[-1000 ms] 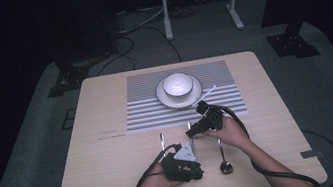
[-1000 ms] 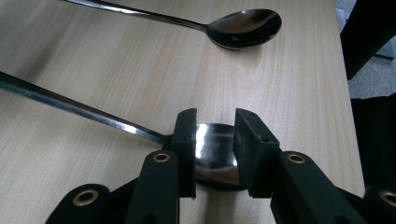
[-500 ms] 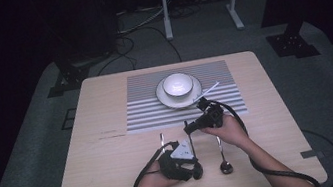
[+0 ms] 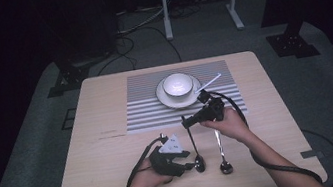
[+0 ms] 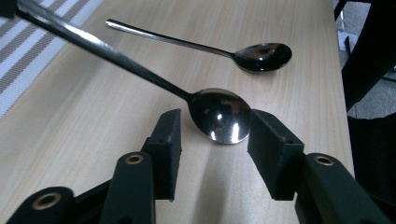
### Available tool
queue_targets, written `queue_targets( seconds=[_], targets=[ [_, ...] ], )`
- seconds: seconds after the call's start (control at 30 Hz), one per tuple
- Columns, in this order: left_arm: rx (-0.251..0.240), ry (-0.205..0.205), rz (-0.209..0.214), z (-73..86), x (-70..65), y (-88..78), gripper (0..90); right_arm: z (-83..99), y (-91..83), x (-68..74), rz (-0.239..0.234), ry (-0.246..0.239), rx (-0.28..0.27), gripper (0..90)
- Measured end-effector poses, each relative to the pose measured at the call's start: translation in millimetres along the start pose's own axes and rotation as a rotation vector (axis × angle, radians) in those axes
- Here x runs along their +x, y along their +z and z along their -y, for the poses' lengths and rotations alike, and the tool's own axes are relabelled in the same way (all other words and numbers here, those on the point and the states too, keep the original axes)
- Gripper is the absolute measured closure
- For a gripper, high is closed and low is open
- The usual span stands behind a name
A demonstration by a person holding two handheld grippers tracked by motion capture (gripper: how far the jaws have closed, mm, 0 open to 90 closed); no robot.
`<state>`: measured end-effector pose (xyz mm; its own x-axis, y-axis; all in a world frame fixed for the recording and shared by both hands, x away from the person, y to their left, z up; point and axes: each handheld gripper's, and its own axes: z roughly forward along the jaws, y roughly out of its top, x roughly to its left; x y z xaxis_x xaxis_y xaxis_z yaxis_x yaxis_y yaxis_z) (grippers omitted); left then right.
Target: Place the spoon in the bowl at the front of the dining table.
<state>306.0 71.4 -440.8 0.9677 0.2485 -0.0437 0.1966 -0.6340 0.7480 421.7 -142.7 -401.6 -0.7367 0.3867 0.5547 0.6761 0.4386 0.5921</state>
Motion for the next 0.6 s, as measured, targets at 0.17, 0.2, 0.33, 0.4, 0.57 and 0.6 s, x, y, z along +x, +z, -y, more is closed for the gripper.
queue_targets(
  seconds=[0.17, 0.2, 0.33, 0.4, 0.57, 0.6],
  targets=[
    [-0.023, -0.037, -0.008, 0.4, 2.7, -2.8, 40.1, -11.6, -12.5, -1.3, 0.021, 0.005, -0.020, 88.6],
    [-0.027, -0.041, -0.014, 0.4, 3.6, -3.9, 38.3, -13.3, -14.4, -1.8, 0.024, 0.006, -0.025, 88.6],
    [-0.048, -0.062, -0.027, 1.5, 8.2, -9.5, 33.4, -17.6, -20.0, -4.6, 0.031, 0.018, -0.040, 88.6],
    [-0.058, -0.073, -0.037, 2.6, 10.5, -12.5, 32.2, -19.3, -22.9, -7.2, 0.033, 0.024, -0.050, 88.6],
    [-0.087, -0.130, -0.057, 7.2, 20.3, -22.4, 27.3, -21.6, -28.4, -13.8, 0.030, 0.047, -0.073, 88.6],
    [-0.098, -0.149, -0.064, 9.2, 23.7, -26.2, 27.1, -21.7, -28.9, -14.5, 0.028, 0.051, -0.075, 88.6]
  ],
)
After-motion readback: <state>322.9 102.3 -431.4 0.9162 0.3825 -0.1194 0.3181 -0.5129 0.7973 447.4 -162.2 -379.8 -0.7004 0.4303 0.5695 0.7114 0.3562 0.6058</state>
